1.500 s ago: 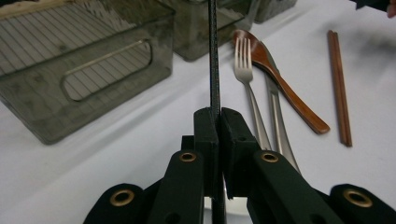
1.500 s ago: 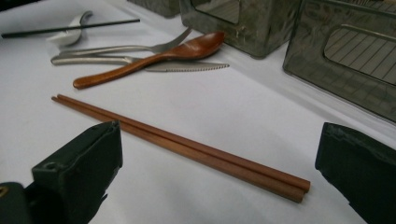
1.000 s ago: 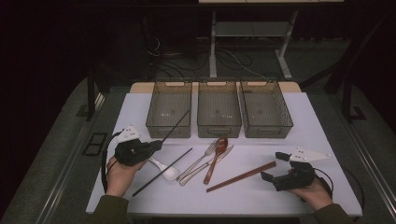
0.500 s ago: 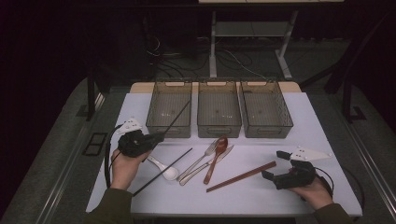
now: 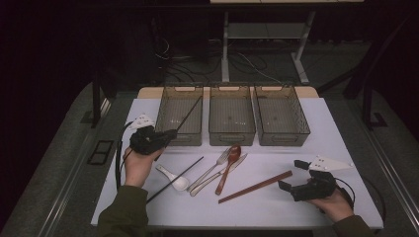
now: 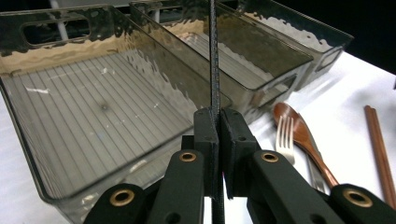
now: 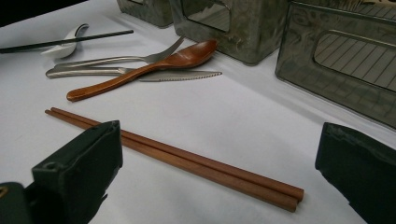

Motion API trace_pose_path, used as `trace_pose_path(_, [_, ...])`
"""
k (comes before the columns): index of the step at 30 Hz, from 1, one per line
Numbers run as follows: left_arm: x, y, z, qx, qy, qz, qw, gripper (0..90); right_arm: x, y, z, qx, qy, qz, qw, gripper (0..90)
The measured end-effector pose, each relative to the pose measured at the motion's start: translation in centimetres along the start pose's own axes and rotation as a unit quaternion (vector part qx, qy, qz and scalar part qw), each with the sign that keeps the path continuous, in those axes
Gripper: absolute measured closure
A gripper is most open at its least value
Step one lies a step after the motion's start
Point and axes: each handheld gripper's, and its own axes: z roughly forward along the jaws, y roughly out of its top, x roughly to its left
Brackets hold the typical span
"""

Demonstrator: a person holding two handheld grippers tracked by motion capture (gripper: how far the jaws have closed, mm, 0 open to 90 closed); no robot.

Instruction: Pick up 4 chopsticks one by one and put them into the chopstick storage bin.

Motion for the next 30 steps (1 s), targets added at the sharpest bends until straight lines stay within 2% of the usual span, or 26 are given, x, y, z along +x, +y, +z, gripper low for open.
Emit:
trace_pose_path(10, [1.0,1.3,1.0,-0.007,0.021,-0.004,0.9997,85.1,0.0,0.0,0.0,-0.001,0.000,0.002,1.0000,0.8])
trace_pose_path(18, [1.8,2.2,1.9,-0.014,0.030,-0.007,0.9994,85.0,0.0,0.0,-0.1,-0.001,-0.002,0.002,1.0000,0.8])
trace_pose_path(30, [2.9,3.1,3.1,-0.006,0.045,-0.007,0.9990,84.9,0.0,0.0,-0.3,-0.007,-0.006,0.000,1.0000,0.8])
